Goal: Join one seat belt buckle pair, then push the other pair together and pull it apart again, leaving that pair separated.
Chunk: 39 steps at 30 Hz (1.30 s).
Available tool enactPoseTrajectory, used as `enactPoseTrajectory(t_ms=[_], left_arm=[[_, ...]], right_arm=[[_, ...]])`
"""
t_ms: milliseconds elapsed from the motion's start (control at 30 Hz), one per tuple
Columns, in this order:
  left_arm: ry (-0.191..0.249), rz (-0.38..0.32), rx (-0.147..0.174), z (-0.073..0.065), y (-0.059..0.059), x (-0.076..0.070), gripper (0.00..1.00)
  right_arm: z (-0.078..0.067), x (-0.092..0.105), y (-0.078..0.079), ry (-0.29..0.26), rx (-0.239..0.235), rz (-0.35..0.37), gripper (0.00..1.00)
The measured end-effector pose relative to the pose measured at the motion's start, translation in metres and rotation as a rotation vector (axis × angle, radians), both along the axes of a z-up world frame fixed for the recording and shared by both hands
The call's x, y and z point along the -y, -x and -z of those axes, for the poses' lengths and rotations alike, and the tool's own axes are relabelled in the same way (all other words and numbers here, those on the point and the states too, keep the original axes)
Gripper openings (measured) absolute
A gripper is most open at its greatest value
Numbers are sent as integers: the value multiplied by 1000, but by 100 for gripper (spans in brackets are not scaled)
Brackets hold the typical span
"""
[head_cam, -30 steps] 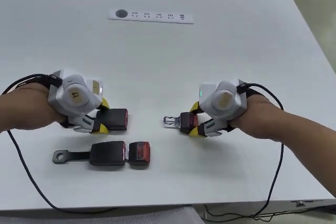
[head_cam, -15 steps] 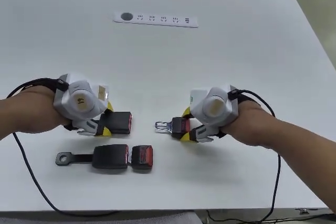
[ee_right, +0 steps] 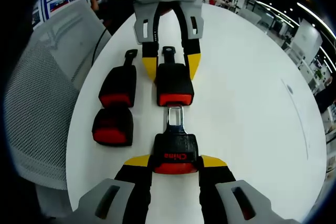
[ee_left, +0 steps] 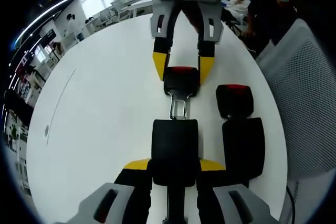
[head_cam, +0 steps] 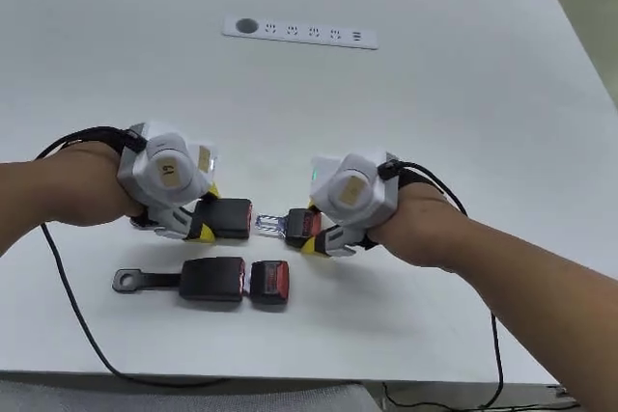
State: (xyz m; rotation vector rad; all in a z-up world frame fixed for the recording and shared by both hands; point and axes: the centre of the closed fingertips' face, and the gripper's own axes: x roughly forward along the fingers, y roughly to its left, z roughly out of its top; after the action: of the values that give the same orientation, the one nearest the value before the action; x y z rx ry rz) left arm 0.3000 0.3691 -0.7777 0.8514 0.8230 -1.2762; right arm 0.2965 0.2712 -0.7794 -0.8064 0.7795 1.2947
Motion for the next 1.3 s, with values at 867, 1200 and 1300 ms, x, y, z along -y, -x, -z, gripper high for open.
enactPoseTrajectory(t_ms=[867, 1200, 1300], left_arm=[[10, -5, 1, -1, 0, 1, 32], [19, -1, -1, 1, -1, 0, 32], [24, -6, 3, 2, -1, -1, 31]], right_arm=[[1, -18, -4, -48, 12, -55, 31], [0, -21, -5, -26, 4, -63, 30], [0, -22, -5, -22, 2, -59, 29]])
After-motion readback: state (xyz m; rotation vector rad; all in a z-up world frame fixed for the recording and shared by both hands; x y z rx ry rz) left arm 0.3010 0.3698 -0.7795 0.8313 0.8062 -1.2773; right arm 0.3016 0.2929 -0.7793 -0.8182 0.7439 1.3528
